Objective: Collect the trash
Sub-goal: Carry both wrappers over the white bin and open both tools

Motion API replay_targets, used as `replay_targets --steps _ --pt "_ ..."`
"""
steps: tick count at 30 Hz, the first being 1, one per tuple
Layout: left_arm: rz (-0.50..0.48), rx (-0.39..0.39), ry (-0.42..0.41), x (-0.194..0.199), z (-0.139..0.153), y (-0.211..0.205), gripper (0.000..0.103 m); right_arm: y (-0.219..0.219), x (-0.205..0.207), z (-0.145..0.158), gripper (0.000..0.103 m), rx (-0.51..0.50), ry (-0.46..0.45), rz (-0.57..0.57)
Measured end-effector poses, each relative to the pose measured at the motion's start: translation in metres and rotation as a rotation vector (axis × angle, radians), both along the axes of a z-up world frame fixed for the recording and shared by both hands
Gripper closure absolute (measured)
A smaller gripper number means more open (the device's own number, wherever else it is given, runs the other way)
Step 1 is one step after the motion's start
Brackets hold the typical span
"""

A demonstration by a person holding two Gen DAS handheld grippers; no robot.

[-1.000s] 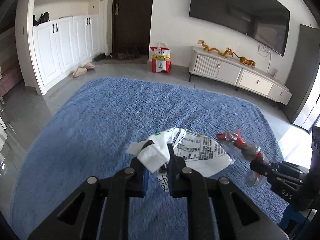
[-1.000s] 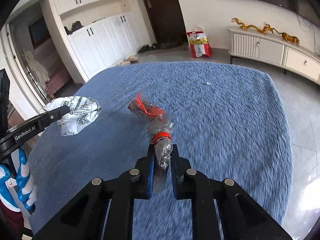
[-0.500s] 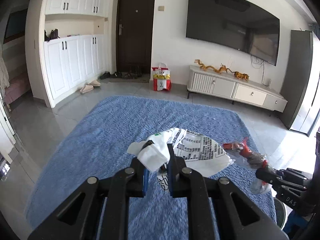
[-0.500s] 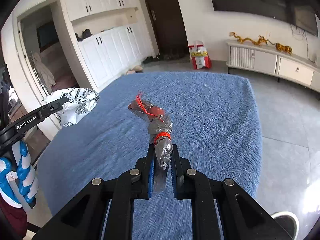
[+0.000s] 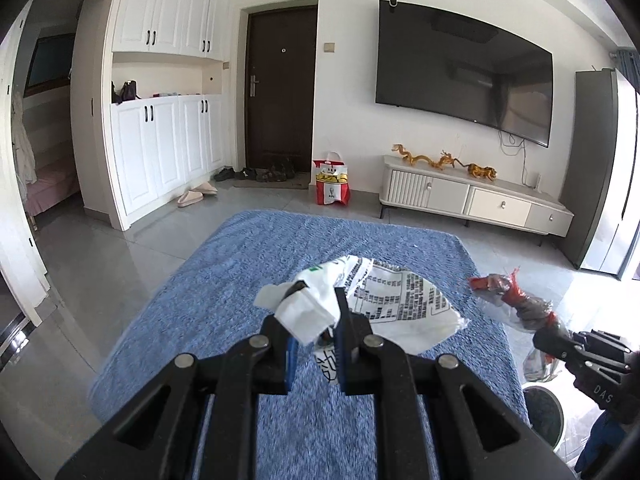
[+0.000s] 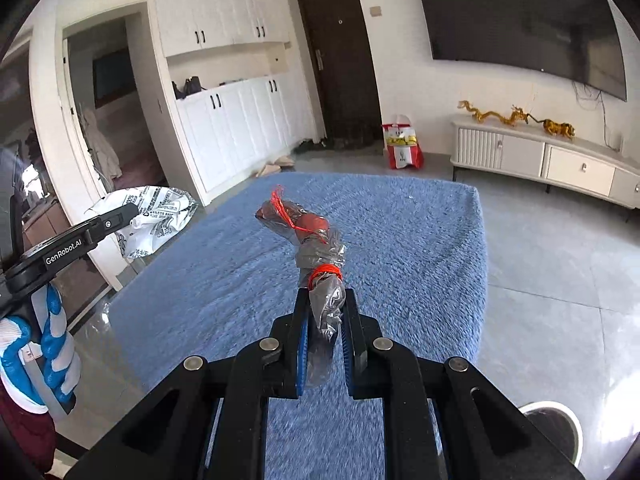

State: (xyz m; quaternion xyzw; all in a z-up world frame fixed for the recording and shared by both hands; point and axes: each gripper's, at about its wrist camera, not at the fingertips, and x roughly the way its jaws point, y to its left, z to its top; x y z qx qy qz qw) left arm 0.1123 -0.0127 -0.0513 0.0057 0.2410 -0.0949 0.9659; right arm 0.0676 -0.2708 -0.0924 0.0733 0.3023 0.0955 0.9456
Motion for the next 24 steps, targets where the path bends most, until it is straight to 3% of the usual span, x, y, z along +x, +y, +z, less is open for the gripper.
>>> replay_targets --steps 11,24 --pt "0.03 0.051 -0.033 -0.06 0.011 -0.014 0.089 -0.007 -0.059 0.019 0.089 -0.072 -0.081 -0.01" --pt "-0.108 0.188 -0.123 -0.096 0.031 -0.12 0.089 -0.1 -0.127 0.01 0.089 -0.093 -0.131 -0.195"
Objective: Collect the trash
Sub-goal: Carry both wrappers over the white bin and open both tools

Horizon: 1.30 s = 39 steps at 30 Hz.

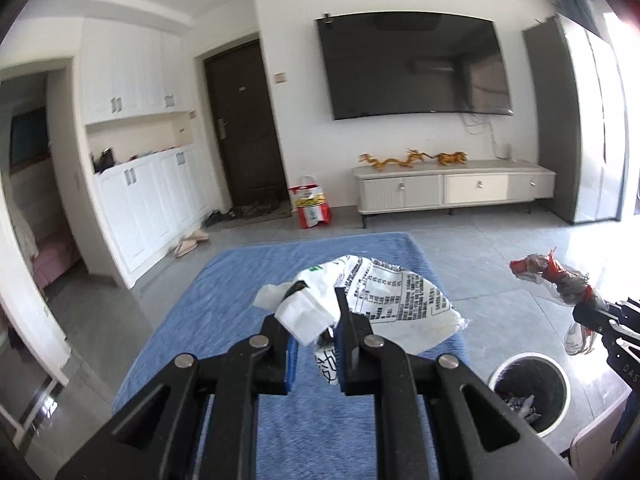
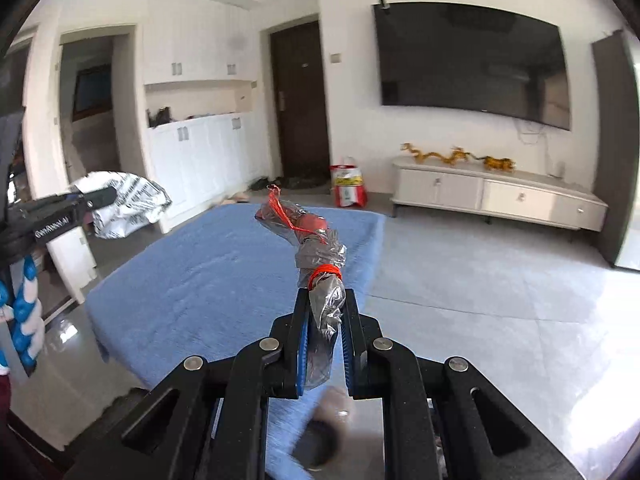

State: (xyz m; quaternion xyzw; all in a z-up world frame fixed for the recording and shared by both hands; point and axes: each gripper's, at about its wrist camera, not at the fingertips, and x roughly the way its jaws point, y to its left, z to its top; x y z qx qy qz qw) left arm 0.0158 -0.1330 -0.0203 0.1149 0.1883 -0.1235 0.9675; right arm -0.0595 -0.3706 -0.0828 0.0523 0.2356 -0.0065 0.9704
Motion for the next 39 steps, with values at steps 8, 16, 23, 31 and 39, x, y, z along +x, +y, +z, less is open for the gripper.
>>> replay_targets --steps 8,16,23,31,39 --pt "-0.153 0.08 0.071 -0.004 -0.024 -0.091 0.089 -0.065 -0.021 -0.036 0.089 0.057 0.066 -0.124" --pt "-0.335 0.162 0.199 -0.002 -0.071 -0.181 0.089 -0.112 -0.028 -0.088 0.089 0.107 0.193 -0.232" --pt "-0.461 0.202 0.37 0.009 -0.13 -0.244 0.086 -0.143 -0.018 -0.146 0.089 0.157 0.334 -0.289" --pt "-0.543 0.207 0.465 0.02 -0.169 -0.284 0.086 -0.168 0.002 -0.179 0.088 0.174 0.428 -0.349" --pt "-0.596 0.131 0.517 0.029 -0.175 -0.289 0.051 -0.183 0.003 -0.183 0.062 0.178 0.452 -0.41"
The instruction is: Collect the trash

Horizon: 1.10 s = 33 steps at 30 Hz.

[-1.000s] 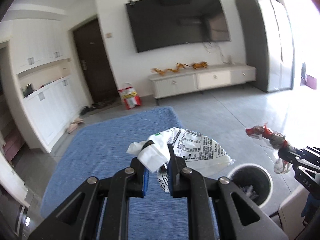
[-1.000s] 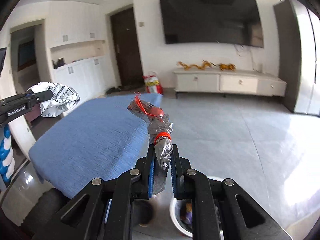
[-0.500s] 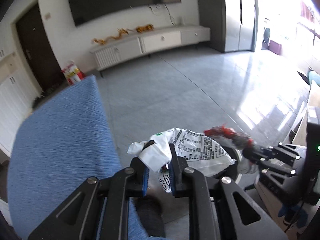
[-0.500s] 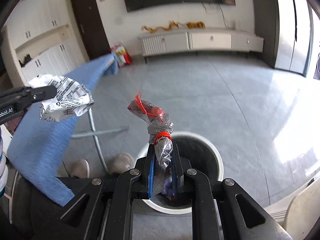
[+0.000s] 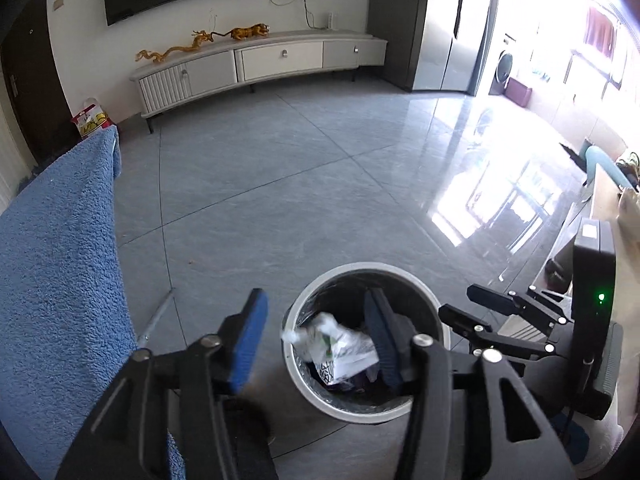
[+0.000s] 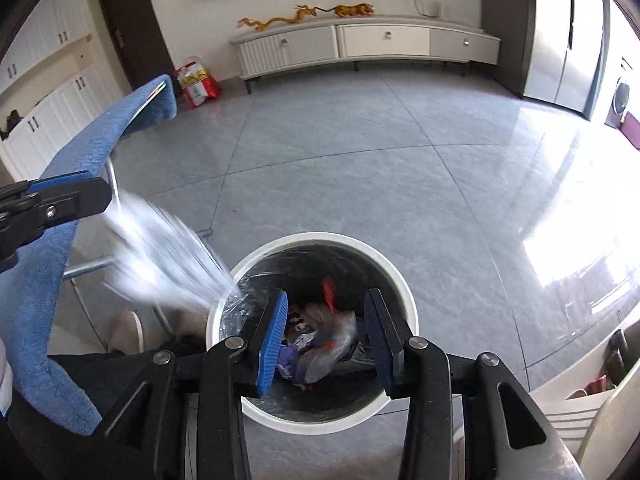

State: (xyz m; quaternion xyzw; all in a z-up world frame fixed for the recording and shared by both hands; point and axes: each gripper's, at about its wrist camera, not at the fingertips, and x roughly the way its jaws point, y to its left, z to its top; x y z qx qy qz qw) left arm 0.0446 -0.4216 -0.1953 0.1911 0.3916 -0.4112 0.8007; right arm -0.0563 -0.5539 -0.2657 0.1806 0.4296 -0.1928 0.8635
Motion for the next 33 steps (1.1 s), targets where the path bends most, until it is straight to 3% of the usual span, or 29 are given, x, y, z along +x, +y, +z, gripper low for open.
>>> replay_targets --steps 4,10,12,20,25,29,33 --pt "0.018 -0.019 -0.008 0.002 0.011 0.013 0.051 0.004 -0.003 0.011 0.059 -0.011 -0.017 -0.012" --pt "0.115 -0.08 -0.103 0.002 0.048 0.06 0.051 0.033 0.006 0.055 0.056 -0.057 -0.11 0.032" --pt "0.174 -0.105 -0.145 0.006 0.066 0.085 0.044 0.05 0.011 0.075 0.053 -0.079 -0.157 0.058" --pt "0.387 -0.177 -0.255 0.015 0.115 0.191 0.037 0.131 0.031 0.145 0.035 -0.157 -0.316 0.192" --pt "0.489 -0.21 -0.319 0.011 0.137 0.256 0.035 0.179 0.036 0.173 0.02 -0.2 -0.378 0.248" --pt "0.555 -0.207 -0.375 0.001 0.15 0.294 0.024 0.212 0.039 0.192 0.011 -0.22 -0.418 0.276" --pt "0.62 -0.212 -0.406 -0.005 0.16 0.335 0.022 0.239 0.044 0.205 0.006 -0.24 -0.438 0.309"
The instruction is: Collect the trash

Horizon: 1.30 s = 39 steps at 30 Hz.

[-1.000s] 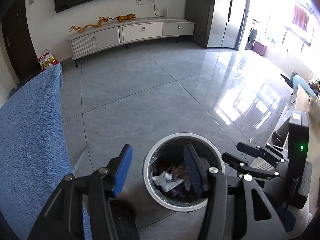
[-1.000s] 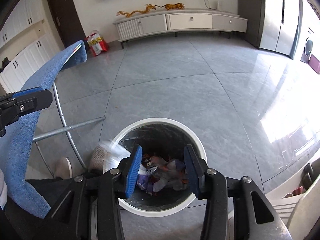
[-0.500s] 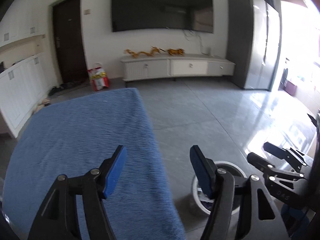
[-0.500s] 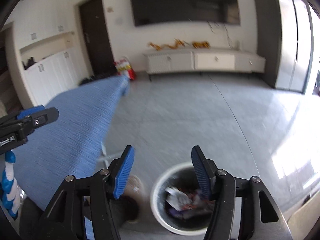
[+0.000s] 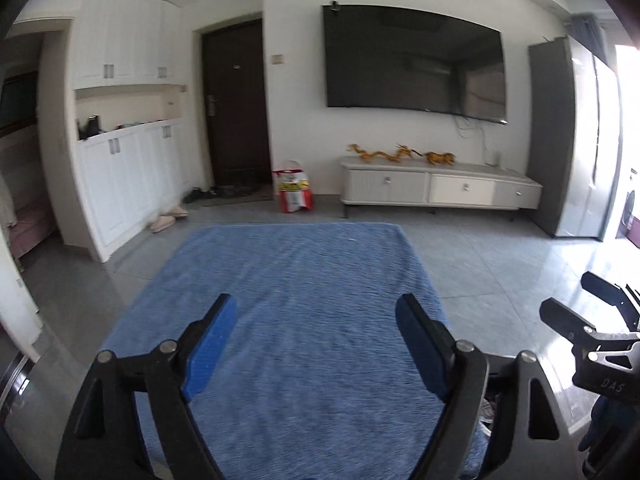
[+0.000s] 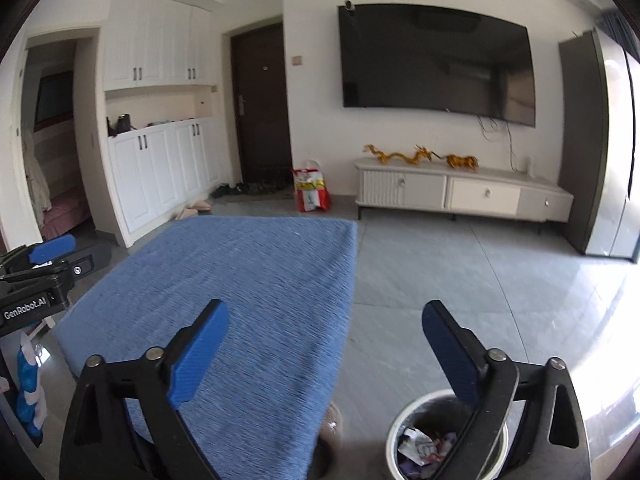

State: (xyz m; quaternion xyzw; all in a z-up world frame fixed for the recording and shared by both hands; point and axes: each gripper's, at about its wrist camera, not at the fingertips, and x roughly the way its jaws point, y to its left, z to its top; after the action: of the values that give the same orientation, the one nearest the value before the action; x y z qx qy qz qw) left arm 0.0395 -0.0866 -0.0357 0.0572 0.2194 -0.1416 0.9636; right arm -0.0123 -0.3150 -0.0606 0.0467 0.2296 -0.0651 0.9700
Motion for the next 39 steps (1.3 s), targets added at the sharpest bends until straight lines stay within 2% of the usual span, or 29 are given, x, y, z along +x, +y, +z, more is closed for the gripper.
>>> replay_targets --steps 5,13,27,39 --pt "0.074 0.003 -0.029 -0.007 0.006 0.036 0.021 0.026 0.01 0.013 0.005 -0.018 -0.004 0.022" --pt "0.138 -0.004 -0.04 -0.005 0.008 0.072 0.021 0.057 0.016 0.019 0.001 -0.049 -0.001 0.046" --pt "0.201 -0.045 -0.03 0.004 0.003 0.109 0.02 0.078 0.029 0.012 0.0 -0.061 0.027 0.077" --pt "0.27 -0.033 -0.031 0.013 -0.005 0.123 0.02 0.08 0.047 -0.002 0.0 -0.044 0.049 0.098"
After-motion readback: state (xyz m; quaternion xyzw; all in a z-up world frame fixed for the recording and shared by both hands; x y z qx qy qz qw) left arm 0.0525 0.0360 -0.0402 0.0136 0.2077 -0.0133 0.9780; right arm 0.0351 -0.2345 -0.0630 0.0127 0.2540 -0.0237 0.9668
